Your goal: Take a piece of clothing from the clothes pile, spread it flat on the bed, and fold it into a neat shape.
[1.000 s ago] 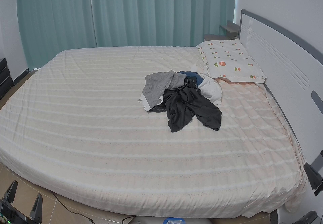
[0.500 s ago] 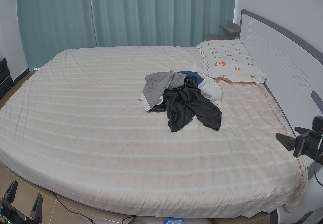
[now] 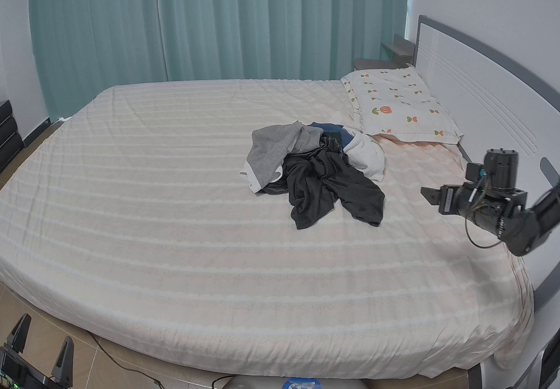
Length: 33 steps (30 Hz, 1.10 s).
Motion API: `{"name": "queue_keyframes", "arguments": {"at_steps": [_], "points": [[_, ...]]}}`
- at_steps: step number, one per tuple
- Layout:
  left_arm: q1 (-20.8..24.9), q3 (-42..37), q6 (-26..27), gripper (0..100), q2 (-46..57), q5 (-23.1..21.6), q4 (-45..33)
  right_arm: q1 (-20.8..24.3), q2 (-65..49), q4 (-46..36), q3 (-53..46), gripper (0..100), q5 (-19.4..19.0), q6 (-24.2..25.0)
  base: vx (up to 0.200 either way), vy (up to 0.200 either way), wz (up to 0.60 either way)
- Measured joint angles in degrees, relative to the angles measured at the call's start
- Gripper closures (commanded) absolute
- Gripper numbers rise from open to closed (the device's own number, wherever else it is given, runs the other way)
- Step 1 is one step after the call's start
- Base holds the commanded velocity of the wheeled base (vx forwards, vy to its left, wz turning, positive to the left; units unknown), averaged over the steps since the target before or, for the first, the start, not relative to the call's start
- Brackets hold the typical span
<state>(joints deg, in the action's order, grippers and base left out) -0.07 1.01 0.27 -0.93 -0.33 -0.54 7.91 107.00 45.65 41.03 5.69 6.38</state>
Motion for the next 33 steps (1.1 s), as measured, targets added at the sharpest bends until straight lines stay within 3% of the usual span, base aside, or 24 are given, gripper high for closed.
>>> {"name": "queue_keyframes", "arguments": {"at_steps": [7, 18, 25, 30, 33], "points": [[0.00, 0.00, 0.00, 0, 0.00, 0.00, 0.00, 1.07, 17.92, -0.83, 19.74, 0, 3.23, 5.03, 0.000, 0.000, 0.00], [0.00, 0.00, 0.02, 0, -0.01, 0.00, 0.00, 2.06, 37.94, -16.62, 50.40, 0, 5.36, 20.99, 0.000, 0.000, 0.00], [0.00, 0.00, 0.00, 0, -0.01, -0.02, 0.00, 2.23, 47.75, -23.63, 62.33, 0, 5.99, 28.03, 0.000, 0.000, 0.00], [0.00, 0.00, 0.00, 0, -0.01, -0.02, 0.00, 2.26, 51.91, -27.43, 67.45, 0, 5.80, 34.45, 0.000, 0.000, 0.00], [0.00, 0.00, 0.00, 0, -0.01, 0.00, 0.02, 2.50, 53.18, -28.20, 69.28, 0, 5.47, 35.91, 0.000, 0.000, 0.00]]}}
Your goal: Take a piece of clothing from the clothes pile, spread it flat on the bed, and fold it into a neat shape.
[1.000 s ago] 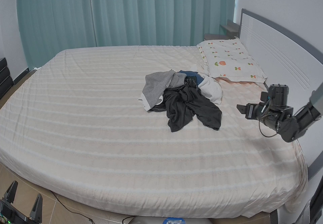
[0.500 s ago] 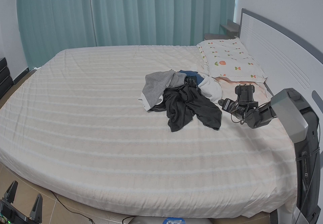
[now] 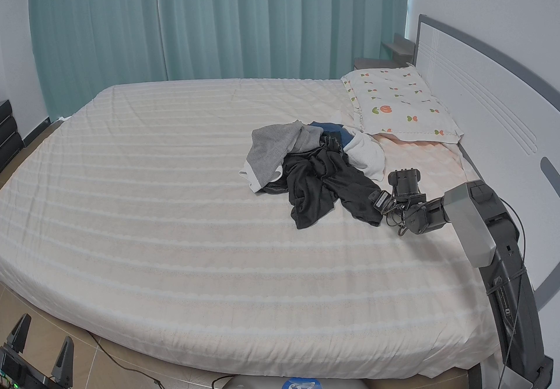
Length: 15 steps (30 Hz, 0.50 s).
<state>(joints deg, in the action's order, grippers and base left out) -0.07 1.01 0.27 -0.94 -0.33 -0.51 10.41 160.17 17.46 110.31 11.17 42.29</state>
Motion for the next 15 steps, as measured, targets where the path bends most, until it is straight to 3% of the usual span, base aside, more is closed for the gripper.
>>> {"name": "queue_keyframes", "arguments": {"at_steps": [12, 13, 15], "points": [[0.00, 0.00, 0.00, 0, -0.02, 0.00, -0.02, 3.17, 2.29, -0.30, 2.97, 0, 0.00, -0.28, 0.000, 0.000, 0.00], [0.00, 0.00, 0.00, 0, -0.02, -0.02, -0.02, 3.28, 2.47, -0.41, 3.30, 100, 0.00, -0.39, 0.000, 0.000, 0.00], [0.00, 0.00, 0.00, 0, -0.02, -0.02, -0.02, 3.50, 2.76, -0.55, 3.72, 100, 0.00, -1.10, 0.000, 0.000, 0.00]]}}
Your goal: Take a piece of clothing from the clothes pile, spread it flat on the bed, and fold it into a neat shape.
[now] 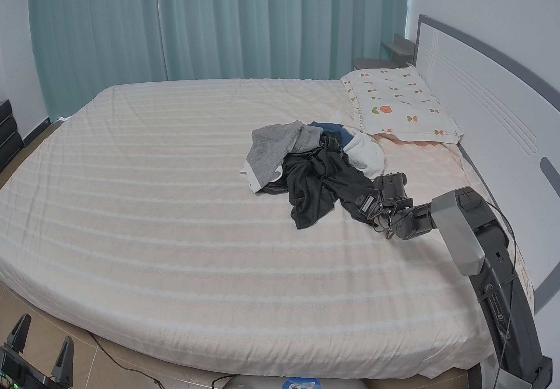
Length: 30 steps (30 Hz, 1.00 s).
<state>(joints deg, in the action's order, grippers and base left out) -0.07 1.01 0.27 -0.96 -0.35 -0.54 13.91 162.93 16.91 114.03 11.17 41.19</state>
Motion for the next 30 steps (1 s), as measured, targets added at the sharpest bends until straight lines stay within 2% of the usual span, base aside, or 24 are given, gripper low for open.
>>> {"name": "queue_keyframes", "arguments": {"at_steps": [6, 12, 19, 24, 30], "points": [[0.00, 0.00, 0.00, 0, 0.00, 0.00, 0.00, -0.24, 0.41, 0.38, -0.72, 100, 0.62, -3.80, 0.000, 0.000, 0.00], [0.00, 0.00, 0.00, 0, 0.00, 0.00, 0.00, -1.27, -1.44, 3.83, -6.60, 100, 0.88, -7.20, 0.000, 0.000, 0.00], [0.00, 0.00, 0.00, 0, -0.02, 0.00, 0.00, -2.94, -4.60, 18.20, -16.59, 100, 0.95, -16.79, 0.000, 0.000, 0.00], [0.00, 0.00, -0.02, 0, -0.02, 0.02, 0.00, -3.88, -6.17, 29.34, -24.43, 100, 0.21, -21.46, 0.000, 0.000, 0.00], [0.00, 0.00, 0.00, 0, -0.02, 0.02, 0.00, -4.74, -8.02, 32.44, -29.92, 100, -1.45, -23.24, 0.000, 0.000, 0.00]]}}
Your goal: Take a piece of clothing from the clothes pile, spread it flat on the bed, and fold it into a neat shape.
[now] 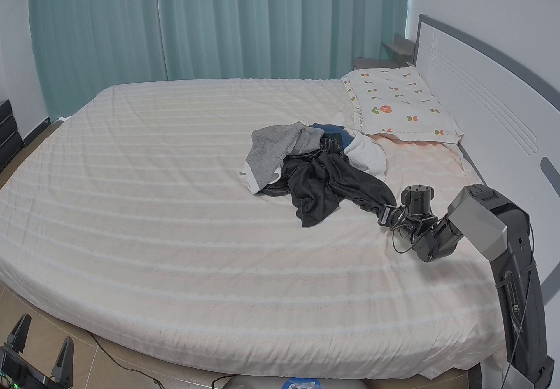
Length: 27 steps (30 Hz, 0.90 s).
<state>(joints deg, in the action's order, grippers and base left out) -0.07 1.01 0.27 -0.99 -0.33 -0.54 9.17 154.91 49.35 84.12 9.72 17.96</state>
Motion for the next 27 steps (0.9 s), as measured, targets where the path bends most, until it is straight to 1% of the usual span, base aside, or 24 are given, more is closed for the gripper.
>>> {"name": "queue_keyframes", "arguments": {"at_steps": [1, 5, 11, 15, 21, 26, 27], "points": [[0.00, 0.00, 0.00, 0, 0.00, 0.00, 0.00, -0.10, -0.16, 0.06, -0.41, 0, -0.48, 0.00, 0.000, 0.000, 0.00], [0.00, 0.00, 0.00, 0, 0.00, 0.00, 0.00, -0.49, -0.38, 0.05, -1.21, 0, -2.66, 0.68, 0.000, 0.000, 0.00], [0.00, 0.00, -0.02, 0, 0.00, -0.02, 0.02, -0.27, -0.39, 2.88, -1.27, 0, -5.89, 4.23, 0.000, 0.000, 0.00], [0.00, 0.00, 0.00, 0, -0.02, 0.00, 0.02, -0.24, -0.49, 3.28, -0.73, 0, -8.39, 4.92, 0.000, 0.000, 0.00], [0.00, 0.00, -0.02, 0, -0.02, 0.00, 0.00, -0.07, -0.46, 2.49, 1.58, 0, -9.09, 4.92, 0.000, 0.000, 0.00], [0.00, 0.00, 0.00, 0, -0.02, 0.00, 0.00, 0.23, 0.09, 0.24, 3.58, 0, -10.09, 4.68, 0.000, 0.000, 0.00], [0.00, 0.00, 0.05, 0, -0.02, 0.00, 0.00, 0.23, 0.22, 0.11, 3.84, 100, -10.18, 4.60, 0.000, 0.000, 0.00]]}}
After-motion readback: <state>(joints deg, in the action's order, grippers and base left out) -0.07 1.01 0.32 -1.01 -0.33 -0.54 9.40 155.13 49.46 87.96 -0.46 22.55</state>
